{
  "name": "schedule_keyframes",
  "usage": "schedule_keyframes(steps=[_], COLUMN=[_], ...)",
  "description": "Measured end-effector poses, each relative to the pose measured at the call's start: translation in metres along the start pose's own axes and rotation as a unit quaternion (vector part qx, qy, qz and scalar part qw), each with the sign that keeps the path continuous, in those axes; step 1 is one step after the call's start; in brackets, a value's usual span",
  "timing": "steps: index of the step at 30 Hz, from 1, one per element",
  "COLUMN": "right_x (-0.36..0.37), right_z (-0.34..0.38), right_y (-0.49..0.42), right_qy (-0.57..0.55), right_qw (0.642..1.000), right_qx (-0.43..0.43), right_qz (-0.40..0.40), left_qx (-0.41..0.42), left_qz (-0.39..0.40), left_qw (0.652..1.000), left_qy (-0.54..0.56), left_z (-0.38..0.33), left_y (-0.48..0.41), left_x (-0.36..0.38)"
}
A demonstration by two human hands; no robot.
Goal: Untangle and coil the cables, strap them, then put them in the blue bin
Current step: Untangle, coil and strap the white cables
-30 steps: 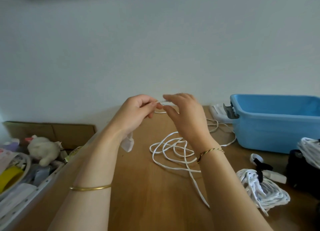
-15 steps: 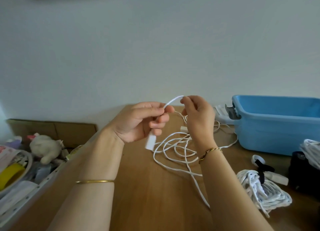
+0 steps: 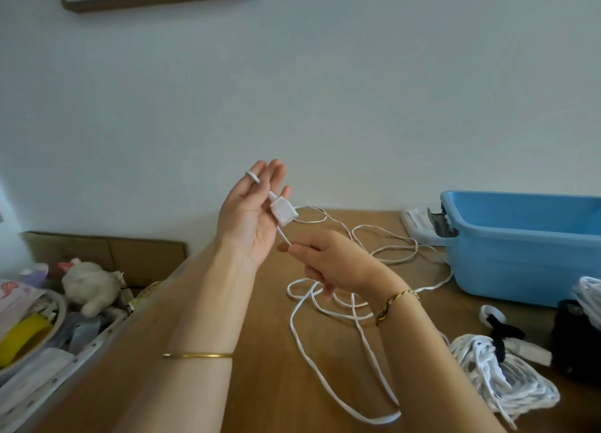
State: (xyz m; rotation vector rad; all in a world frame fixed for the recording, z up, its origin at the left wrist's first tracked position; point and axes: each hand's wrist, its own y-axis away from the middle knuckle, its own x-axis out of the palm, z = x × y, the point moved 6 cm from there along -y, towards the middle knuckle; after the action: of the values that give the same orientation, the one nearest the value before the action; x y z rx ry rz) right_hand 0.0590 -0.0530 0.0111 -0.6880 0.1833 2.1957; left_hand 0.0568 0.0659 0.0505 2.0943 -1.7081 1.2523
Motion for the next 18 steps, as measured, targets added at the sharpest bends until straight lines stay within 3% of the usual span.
schedule_keyframes(steps=[3,5,9,11,13,18], right_x=[-0.012,-0.026,-0.048,-0.058,-0.068,-0.070], right_z=[0.002,0.007,0.019,0.019,0.016,0.015], right_y=[0.008,0.012,0.016,0.017,0.019,0.023], right_qy=[0.082,0.094,0.072,0.103,0.138,0.144], right_qw=[0.996,0.994,0.984,0.971,0.951,0.912], right_qx=[0.024,0.007,-0.060,-0.080,-0.091,-0.145], right_qz=[0.009,-0.048,-0.152,-0.200,-0.262,-0.355], left_qx=[0.048,0.074,0.079,0.026,-0.027,-0.153], left_qz=[0.005,0.018,0.113,0.168,0.211,0.223], left_qw=[0.991,0.968,0.850,0.827,0.827,0.884], left_qy=[-0.127,-0.239,-0.509,-0.536,-0.520,-0.382], left_z=[-0.005,-0.007,0.009,0.022,0.032,0.036], left_y=[0.001,0.003,0.008,0.012,0.019,0.030], left_x=[-0.003,-0.005,0.004,0.008,0.013,0.020])
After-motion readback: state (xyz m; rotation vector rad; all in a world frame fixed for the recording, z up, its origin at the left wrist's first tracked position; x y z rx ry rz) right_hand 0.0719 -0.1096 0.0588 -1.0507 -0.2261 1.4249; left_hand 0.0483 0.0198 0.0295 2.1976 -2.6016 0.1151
